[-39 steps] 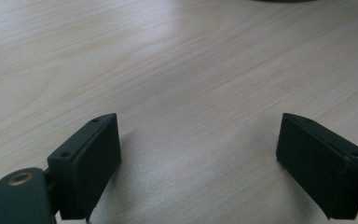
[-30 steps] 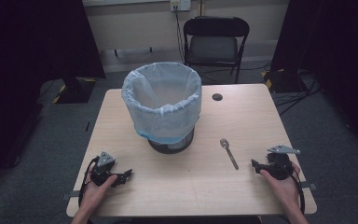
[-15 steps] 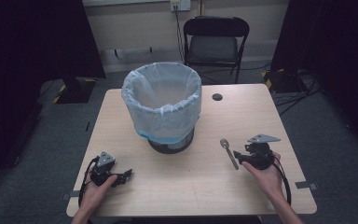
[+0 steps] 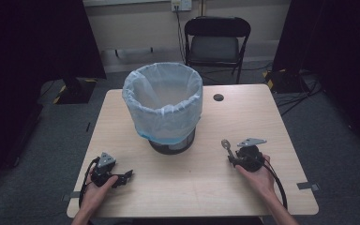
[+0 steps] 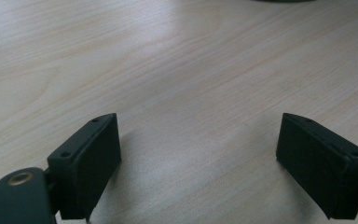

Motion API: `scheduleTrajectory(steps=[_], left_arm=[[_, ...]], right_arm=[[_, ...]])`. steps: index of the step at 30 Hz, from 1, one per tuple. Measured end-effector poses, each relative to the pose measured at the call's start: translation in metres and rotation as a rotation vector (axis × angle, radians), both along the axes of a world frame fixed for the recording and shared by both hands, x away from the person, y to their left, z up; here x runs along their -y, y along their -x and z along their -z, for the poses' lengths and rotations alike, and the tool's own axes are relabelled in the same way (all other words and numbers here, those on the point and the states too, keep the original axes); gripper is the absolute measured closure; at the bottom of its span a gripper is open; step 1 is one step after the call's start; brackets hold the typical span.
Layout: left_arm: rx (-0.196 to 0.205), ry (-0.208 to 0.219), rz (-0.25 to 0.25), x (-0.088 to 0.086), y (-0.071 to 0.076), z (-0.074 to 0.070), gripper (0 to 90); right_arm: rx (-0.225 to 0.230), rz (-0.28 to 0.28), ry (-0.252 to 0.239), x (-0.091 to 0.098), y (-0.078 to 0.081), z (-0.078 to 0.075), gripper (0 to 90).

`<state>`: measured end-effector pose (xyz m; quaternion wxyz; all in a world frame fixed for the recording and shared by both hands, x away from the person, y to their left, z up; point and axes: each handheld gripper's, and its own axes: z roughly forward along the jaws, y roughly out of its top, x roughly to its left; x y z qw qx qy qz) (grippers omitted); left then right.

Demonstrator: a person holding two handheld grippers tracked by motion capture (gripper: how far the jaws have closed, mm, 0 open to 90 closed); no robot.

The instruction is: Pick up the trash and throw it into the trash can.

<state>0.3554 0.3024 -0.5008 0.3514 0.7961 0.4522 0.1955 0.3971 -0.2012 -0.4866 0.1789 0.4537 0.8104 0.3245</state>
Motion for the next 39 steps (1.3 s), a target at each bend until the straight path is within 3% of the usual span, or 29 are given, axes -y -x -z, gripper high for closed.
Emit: scheduleTrajectory(steps=[3, 6, 11, 18, 25, 30, 39], left_arm=[[0.000, 0.000, 0.000, 0.000, 0.000, 0.000, 13.2], [0.000, -0.001, 0.003, 0.000, 0.000, 0.000, 13.1], [-0.001, 0.000, 0.002, 0.000, 0.000, 0.000, 13.1], [-0.001, -0.001, 0.004, 0.000, 0.000, 0.000, 13.1], [-0.001, -0.001, 0.007, -0.001, 0.000, 0.000, 13.1], [-0.001, 0.000, 0.008, -0.001, 0.000, 0.000, 13.1], [-0.001, -0.001, 0.008, -0.001, 0.000, 0.000, 13.1]], right_arm=[[0.004, 0.000, 0.006, -0.001, 0.001, 0.000, 61.0], [0.011, -0.032, 0.014, -0.005, 0.003, 0.000, 72.3], [0.002, -0.013, 0.011, -0.004, 0.002, -0.001, 79.4], [0.008, -0.013, 0.007, -0.004, 0.001, 0.000, 80.2], [0.005, -0.009, -0.038, -0.003, 0.000, -0.001, 80.2], [0.017, -0.011, -0.062, 0.000, 0.001, -0.006, 80.2], [0.074, -0.020, -0.120, -0.001, 0.002, -0.029, 80.2]])
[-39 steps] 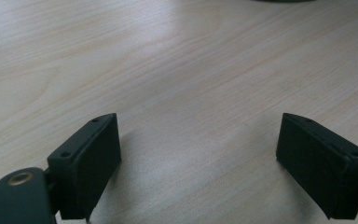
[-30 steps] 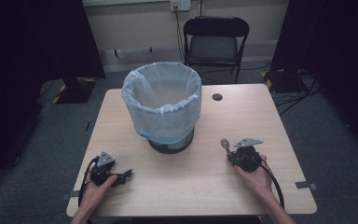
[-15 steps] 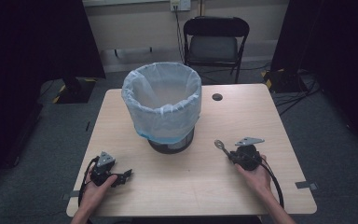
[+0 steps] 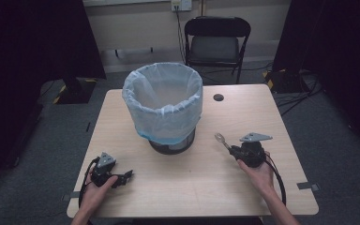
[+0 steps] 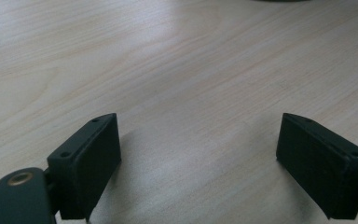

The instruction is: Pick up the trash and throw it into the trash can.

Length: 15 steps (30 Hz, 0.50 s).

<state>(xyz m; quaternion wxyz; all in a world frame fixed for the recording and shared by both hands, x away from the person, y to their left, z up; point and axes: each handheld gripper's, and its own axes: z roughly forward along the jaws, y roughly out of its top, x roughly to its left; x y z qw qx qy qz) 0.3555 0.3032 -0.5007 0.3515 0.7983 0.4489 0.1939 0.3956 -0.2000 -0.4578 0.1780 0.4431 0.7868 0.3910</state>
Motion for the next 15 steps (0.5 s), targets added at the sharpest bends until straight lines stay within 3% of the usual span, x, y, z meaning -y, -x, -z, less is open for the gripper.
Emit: scheduleTrajectory(steps=[9, 15], left_arm=[[0.000, 0.001, 0.000, 0.000, 0.000, 0.000, 13.1], [0.000, 0.000, 0.001, 0.000, 0.000, 0.000, 13.1]], right_arm=[[0.049, -0.031, -0.067, -0.003, 0.001, -0.028, 80.3], [0.100, -0.043, -0.094, -0.001, -0.003, -0.057, 80.3]])
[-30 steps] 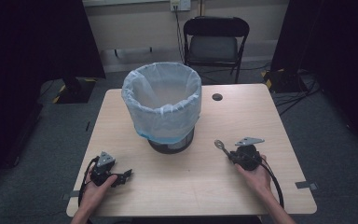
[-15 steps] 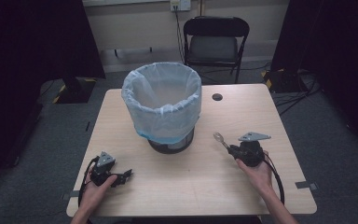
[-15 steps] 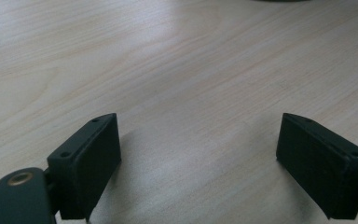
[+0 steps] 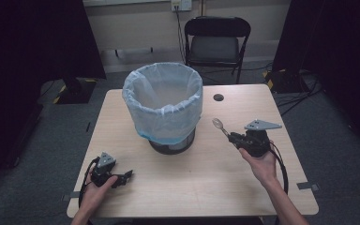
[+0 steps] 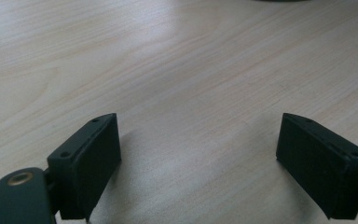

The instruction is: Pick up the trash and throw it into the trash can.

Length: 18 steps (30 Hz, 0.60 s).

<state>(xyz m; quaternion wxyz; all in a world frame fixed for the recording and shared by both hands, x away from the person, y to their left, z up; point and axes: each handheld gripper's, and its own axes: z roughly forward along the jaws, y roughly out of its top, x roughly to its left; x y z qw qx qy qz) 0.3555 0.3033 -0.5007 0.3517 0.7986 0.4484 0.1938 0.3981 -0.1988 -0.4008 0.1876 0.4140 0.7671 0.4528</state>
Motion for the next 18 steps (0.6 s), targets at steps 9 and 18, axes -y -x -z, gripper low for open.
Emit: scheduleTrajectory(steps=[9, 18], left_arm=[[0.000, 0.002, -0.001, 0.000, 0.000, 0.000, 13.1], [0.000, 0.002, -0.001, 0.000, 0.000, 0.000, 13.1]], right_arm=[[0.085, -0.003, -0.027, 0.000, 0.000, -0.039, 80.3], [0.156, -0.037, -0.075, -0.005, -0.004, -0.079, 80.3]])
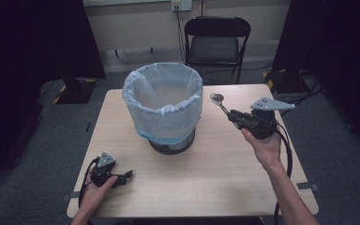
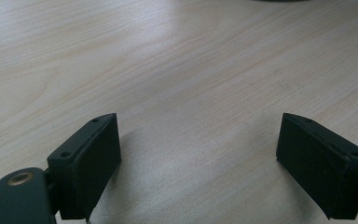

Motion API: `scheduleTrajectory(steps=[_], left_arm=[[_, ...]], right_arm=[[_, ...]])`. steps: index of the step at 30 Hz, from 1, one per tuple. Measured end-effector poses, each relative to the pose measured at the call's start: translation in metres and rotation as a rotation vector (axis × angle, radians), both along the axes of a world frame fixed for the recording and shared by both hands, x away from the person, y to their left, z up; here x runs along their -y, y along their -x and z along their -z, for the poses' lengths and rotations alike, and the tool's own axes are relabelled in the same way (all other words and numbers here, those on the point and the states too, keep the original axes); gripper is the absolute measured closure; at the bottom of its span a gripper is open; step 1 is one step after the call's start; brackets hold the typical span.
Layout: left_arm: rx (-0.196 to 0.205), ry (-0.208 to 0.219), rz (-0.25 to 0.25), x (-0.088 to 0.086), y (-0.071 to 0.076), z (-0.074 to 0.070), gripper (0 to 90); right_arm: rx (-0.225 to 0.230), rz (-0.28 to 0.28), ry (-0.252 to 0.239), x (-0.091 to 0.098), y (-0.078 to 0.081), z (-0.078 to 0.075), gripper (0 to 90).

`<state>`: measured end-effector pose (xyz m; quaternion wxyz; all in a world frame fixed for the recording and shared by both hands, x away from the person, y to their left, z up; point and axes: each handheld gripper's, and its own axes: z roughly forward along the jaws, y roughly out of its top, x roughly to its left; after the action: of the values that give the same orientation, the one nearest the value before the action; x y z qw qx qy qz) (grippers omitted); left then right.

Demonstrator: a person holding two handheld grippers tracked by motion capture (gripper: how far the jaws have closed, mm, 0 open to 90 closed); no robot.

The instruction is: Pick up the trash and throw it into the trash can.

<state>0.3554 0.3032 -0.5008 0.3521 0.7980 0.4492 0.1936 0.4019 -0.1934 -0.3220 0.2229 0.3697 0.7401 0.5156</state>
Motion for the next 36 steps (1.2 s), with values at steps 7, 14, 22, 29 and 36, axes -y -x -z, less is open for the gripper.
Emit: scheduleTrajectory(steps=[7, 14, 22, 29, 36], left_arm=[[0.000, 0.000, 0.000, 0.000, 0.000, 0.000, 13.1], [0.000, 0.000, 0.001, 0.000, 0.000, 0.000, 13.1], [0.000, 0.000, 0.001, 0.000, 0.000, 0.000, 13.1], [0.000, 0.001, 0.003, 0.000, 0.000, 0.000, 13.1], [0.000, 0.000, 0.003, 0.000, 0.000, 0.000, 13.1]], right_arm=[[0.049, -0.031, -0.031, -0.011, -0.005, -0.029, 80.3], [0.091, -0.080, -0.038, -0.030, -0.012, -0.055, 80.3], [0.095, -0.162, -0.044, -0.064, -0.025, -0.073, 80.3], [0.085, -0.210, -0.048, -0.090, -0.041, -0.082, 80.3], [0.053, -0.255, -0.023, -0.118, -0.061, -0.084, 80.3]])
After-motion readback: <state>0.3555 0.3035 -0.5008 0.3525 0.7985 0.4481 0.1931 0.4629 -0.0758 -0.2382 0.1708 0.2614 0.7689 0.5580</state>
